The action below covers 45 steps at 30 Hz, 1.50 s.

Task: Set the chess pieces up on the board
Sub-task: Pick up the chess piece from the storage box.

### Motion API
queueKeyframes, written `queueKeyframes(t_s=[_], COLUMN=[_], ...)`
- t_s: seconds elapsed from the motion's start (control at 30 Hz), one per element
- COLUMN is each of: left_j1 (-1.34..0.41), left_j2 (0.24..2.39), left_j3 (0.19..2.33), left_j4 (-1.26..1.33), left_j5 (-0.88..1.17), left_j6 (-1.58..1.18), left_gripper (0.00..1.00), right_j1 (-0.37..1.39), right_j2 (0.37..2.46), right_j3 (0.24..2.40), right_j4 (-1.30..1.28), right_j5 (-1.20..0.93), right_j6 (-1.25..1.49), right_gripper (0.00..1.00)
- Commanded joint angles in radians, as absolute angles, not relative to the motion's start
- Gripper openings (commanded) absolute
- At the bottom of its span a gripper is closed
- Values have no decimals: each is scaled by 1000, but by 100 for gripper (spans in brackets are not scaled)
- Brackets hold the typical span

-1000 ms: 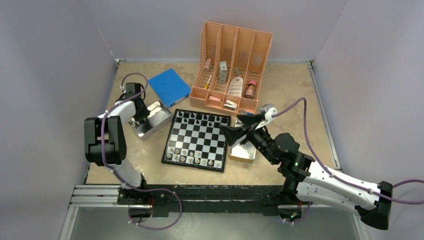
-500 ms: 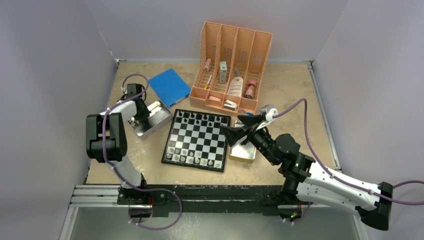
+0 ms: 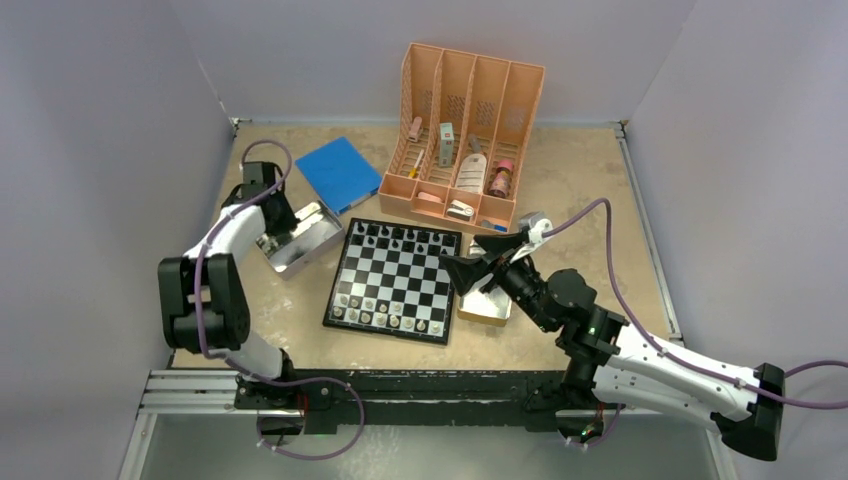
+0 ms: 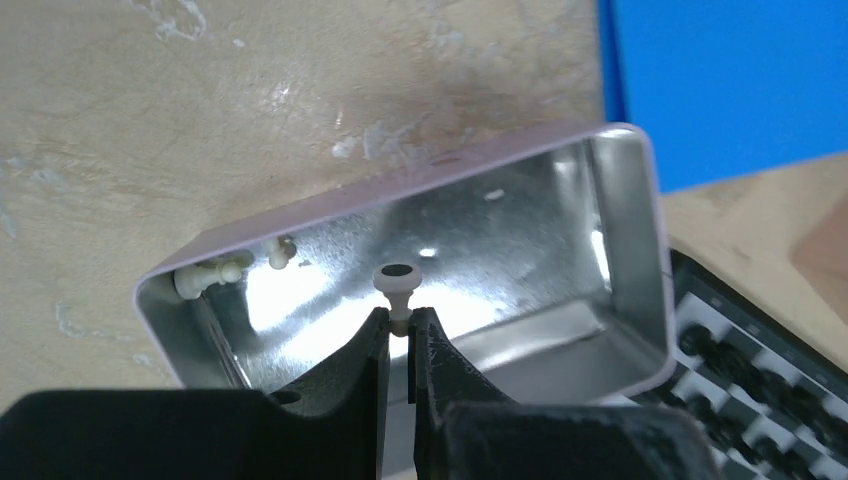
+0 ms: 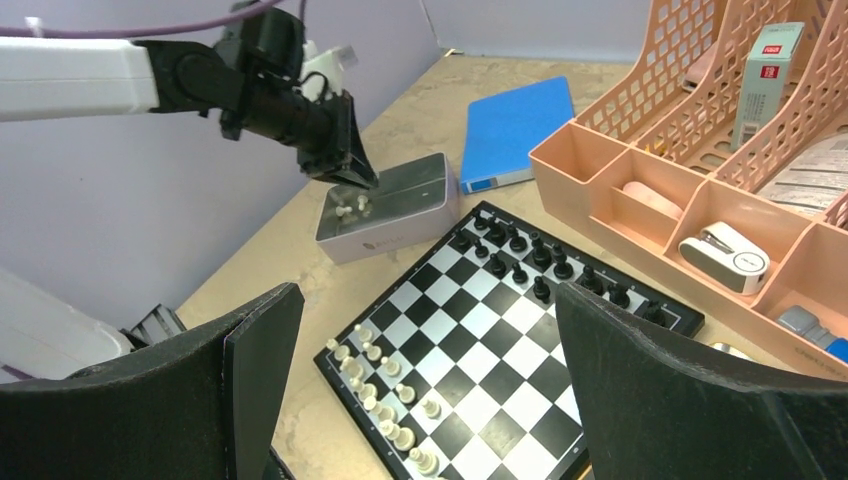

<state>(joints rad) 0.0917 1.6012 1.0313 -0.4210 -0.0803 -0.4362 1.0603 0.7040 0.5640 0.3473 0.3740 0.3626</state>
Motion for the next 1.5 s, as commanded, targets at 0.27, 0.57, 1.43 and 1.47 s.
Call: queueKeyframes(t_s=[0.27,0.57,1.43,1.47], left_j1=[91,-83,-471,-475], left_j2=[1322,1238,1187,1186], left_j3=[1023,1015,1018,1016], left_j4=[-531,-597,-673,-664], left_j5=[306,431,880,880], left_j6=[-293,-275,-295,-302], left_gripper=[0,0,0,0], right_j1=[1063,1063,1065,1066], right_j2=[762,862,1128,1136], right_j3=[573,522,624,630], right_j4=[402,545,498,485], right_j5=[333,49,-218,-221], right_j6=[311,45,-907,-921], right_gripper=[96,76,55,54])
